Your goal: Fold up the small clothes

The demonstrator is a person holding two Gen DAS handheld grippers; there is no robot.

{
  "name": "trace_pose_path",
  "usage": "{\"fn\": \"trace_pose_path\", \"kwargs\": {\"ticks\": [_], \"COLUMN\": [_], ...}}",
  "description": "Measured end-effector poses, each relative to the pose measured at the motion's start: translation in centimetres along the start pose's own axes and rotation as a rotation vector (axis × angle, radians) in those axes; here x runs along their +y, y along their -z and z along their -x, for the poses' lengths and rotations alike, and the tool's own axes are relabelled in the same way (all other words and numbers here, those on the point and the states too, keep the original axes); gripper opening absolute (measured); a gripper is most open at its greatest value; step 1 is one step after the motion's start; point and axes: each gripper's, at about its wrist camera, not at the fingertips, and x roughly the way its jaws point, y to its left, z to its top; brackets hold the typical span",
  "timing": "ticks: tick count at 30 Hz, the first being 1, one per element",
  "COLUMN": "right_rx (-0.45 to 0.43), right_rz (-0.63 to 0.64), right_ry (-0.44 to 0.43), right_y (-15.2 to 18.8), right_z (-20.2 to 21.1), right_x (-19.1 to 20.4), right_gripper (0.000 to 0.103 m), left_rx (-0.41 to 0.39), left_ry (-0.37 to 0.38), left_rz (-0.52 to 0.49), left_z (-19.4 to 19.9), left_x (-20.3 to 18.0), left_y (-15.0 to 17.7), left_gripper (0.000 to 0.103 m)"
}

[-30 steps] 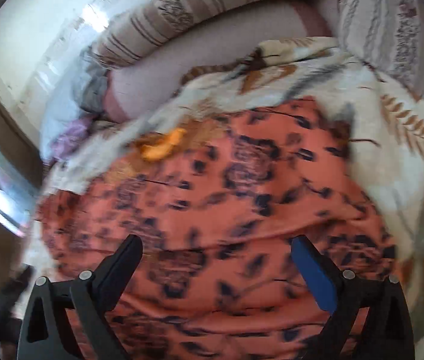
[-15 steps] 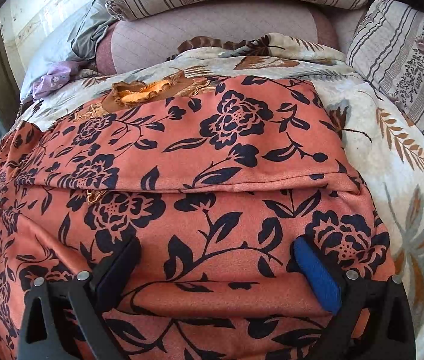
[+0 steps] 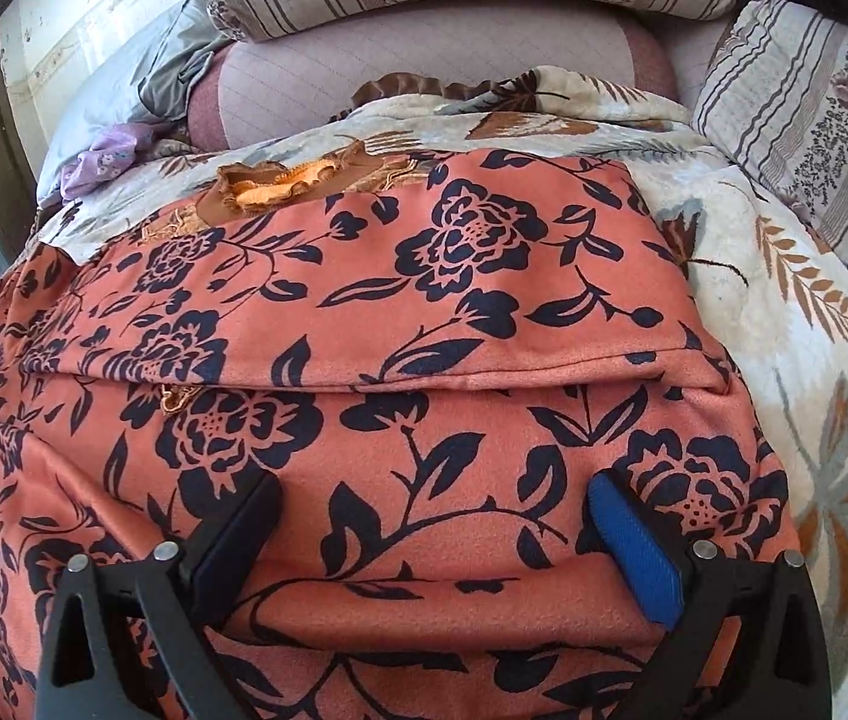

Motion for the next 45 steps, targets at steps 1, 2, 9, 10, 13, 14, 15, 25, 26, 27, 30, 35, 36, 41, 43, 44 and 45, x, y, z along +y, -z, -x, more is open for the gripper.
{"fn": "trace_pose_path", "kwargs": {"ticks": [1, 2, 9, 10, 13, 14, 15, 25, 26, 27, 30, 35, 36, 41, 43, 44, 45], "right_rx": [0.001, 0.0, -0.001, -0.001, -0.001, -0.001, -0.001, 0.0, 0.001, 0.001, 0.002, -0.014, -0.023, -0.105, -0.096, -0.079, -0.048], "right_rz": [0.001, 0.001, 0.0, 0.0, 0.0, 0.0, 0.0, 0.001, 0.001, 0.001, -0.006, -0.081, -0.13, -0.369, -0.41, -0.415, -0.411], "right_ry": [0.001, 0.001, -0.002, -0.001, -0.002, -0.001, -0.001, 0.002, 0.002, 0.002, -0.005, -0.08, -0.108, -0.325, -0.462, -0.532, -0.604], "right_y": [0.0, 0.0, 0.0, 0.0, 0.0, 0.0, 0.0, -0.1, 0.0, 0.0, 0.0, -0.1, -0.2, -1.2, -2.2, -2.7, -3.2], "right_z": [0.0, -0.1, -0.1, -0.1, -0.1, -0.1, -0.1, -0.1, -0.1, 0.0, 0.2, 1.4, 2.1, 7.3, 8.5, 8.7, 8.4], "right_x": [0.0, 0.0, 0.0, 0.0, 0.0, 0.0, 0.0, 0.0, 0.0, 0.0, 0.0, -1.3, -2.1, -5.5, -4.5, -3.2, -1.6], "right_gripper": [0.103, 0.103, 0.103, 0.103, 0.103, 0.103, 0.103, 0.103, 0.103, 0.103, 0.103, 0.103, 0.103, 0.103, 0.103, 0.103, 0.103], "left_rx": [0.011, 0.023, 0.097, 0.098, 0.014, -0.007, -0.027, -0.063, -0.037, -0.002, 0.141, 0.364, 0.328, -0.078, -0.218, -0.233, -0.218], "left_ry": [0.01, 0.02, -0.099, -0.104, -0.099, -0.098, -0.084, 0.368, 0.414, 0.454, 0.52, 0.507, 0.5, 0.281, 0.068, 0.012, -0.019], "left_rz": [0.012, 0.022, 0.049, 0.035, -0.067, -0.106, -0.148, -0.533, -0.562, -0.592, -0.657, -0.797, -0.8, -0.658, -0.519, -0.438, -0.365], "left_z": [-0.5, -0.9, -4.1, -3.9, -0.8, 0.6, 2.1, 20.1, 20.9, 21.6, 21.0, 19.5, 20.1, 22.5, 21.7, 20.9, 19.9], "left_x": [-0.3, -0.6, -0.4, -0.5, -2.1, -3.0, -4.2, -20.3, -21.9, -23.4, -27.2, -27.7, -26.7, -15.4, -9.6, -6.7, -4.0], "left_y": [-0.2, -0.4, -0.8, -0.9, -0.6, -0.4, 0.0, 15.7, 18.3, 21.0, 29.9, 39.8, 39.4, 30.8, 26.9, 25.3, 24.0], "left_gripper": [0.079, 0.074, 0.012, 0.009, 0.005, 0.005, 0.005, 0.003, 0.003, 0.003, 0.005, 0.059, 0.059, 0.084, 0.084, 0.084, 0.084]}}
